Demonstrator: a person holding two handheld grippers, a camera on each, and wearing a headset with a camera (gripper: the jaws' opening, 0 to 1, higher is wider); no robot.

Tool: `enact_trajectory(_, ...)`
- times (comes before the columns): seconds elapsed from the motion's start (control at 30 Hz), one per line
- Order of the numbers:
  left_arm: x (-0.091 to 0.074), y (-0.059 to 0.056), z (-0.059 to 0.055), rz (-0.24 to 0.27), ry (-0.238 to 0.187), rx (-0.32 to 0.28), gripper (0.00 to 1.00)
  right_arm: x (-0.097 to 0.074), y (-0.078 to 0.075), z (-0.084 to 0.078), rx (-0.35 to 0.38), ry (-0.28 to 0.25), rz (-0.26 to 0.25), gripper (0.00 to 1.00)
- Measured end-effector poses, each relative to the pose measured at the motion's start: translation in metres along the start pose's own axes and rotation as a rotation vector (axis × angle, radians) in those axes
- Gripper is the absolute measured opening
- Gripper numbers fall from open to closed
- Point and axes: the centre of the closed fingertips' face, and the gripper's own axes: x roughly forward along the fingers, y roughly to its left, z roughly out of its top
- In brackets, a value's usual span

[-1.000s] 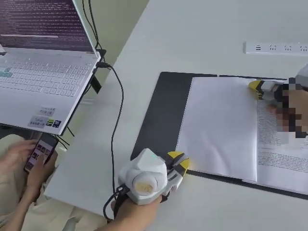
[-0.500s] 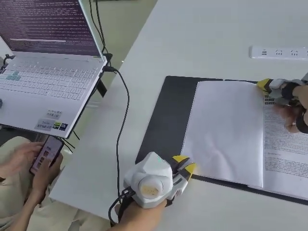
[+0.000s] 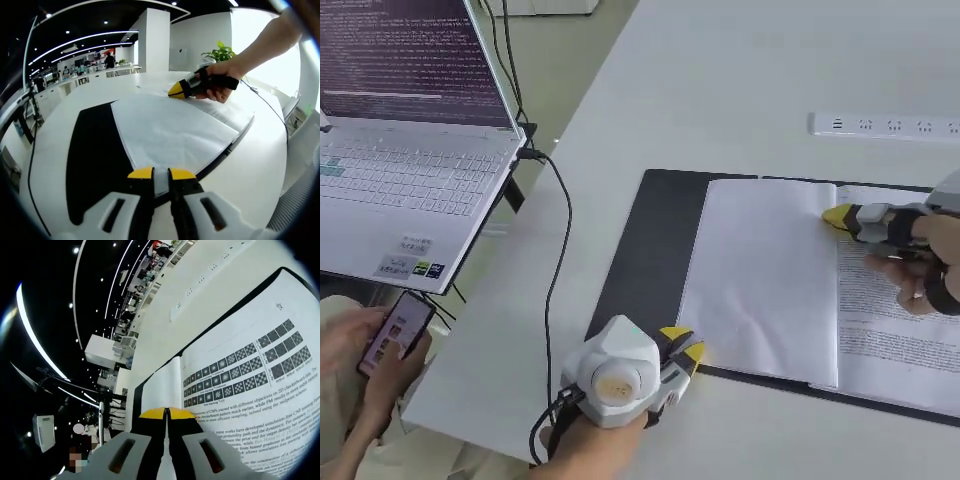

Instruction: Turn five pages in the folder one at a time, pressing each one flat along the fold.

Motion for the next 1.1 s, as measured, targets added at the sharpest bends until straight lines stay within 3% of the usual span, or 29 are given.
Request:
enact_trajectory(0.43,-0.002,-0.002,0.000,-0.003,0.022,-0.013,0.09,-0.034,0.004,-0.047,0.056,0.027,0.036,0.00)
enact_trajectory(0.53,-0.002,-0.002,0.000,0.000,0.026,-0.019,0.09,-0.042,0.002,-0.063,0.066,0.064,0.040,0.00)
enact_trajectory(0.87,-0.002,-0.002,0.000,0.001,0.044,-0.015,0.09,-0.061,0.003,-0.104,0.088,0.092,0.054,0.00)
enact_trajectory(1.1,-0.001,-0.002,0.000,0.003,0.050,-0.004,0.09,-0.072,0.001,-0.124,0.115,0.080,0.058,0.00)
